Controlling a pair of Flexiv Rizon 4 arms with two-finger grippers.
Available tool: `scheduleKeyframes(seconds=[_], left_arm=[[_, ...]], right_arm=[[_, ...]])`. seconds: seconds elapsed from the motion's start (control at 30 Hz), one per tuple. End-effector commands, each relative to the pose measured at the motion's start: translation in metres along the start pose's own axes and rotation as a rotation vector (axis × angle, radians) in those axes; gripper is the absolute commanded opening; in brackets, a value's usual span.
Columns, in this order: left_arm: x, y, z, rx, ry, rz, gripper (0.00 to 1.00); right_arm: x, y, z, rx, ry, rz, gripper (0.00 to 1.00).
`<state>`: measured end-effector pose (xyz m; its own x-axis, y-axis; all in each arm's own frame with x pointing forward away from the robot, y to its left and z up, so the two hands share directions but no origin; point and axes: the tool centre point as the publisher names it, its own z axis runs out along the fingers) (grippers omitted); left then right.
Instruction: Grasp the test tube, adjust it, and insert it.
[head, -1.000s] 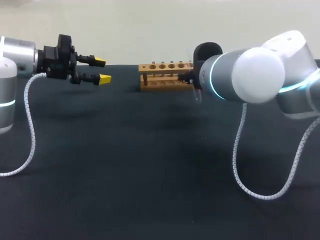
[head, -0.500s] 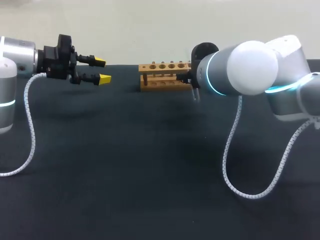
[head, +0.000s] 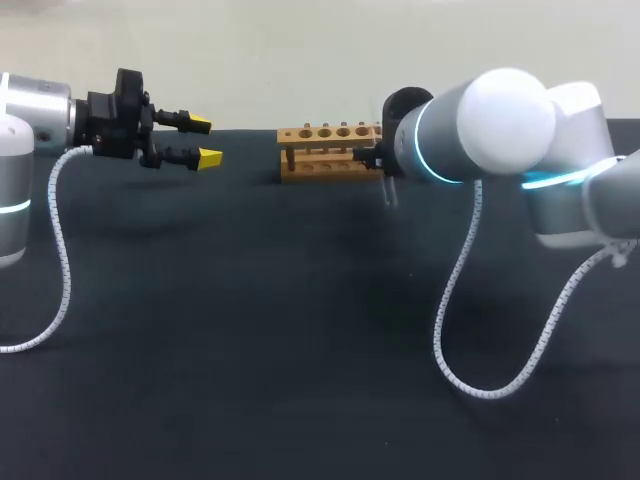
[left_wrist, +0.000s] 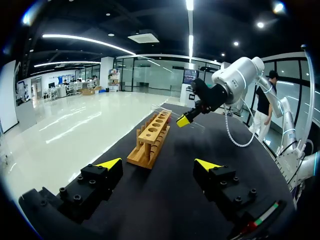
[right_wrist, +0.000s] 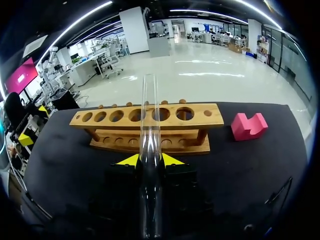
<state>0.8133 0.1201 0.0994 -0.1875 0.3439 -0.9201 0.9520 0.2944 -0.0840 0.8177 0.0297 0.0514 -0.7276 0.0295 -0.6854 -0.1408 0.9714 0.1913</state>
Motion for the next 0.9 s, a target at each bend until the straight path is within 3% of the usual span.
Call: scheduleKeyframes(seconds=[0.03, 0.9], left_arm=[[0.001, 0.000, 0.000, -0.001, -0.005, 0.003, 1.00], [0.001, 0.000, 0.000, -0.001, -0.005, 0.003, 1.00]], right_arm=[[0.000, -0.001, 0.006, -0.002, 0.028, 0.003, 0.00], [0.012, -0.002, 0.017, -0.055, 0.153, 0.018, 0.00]])
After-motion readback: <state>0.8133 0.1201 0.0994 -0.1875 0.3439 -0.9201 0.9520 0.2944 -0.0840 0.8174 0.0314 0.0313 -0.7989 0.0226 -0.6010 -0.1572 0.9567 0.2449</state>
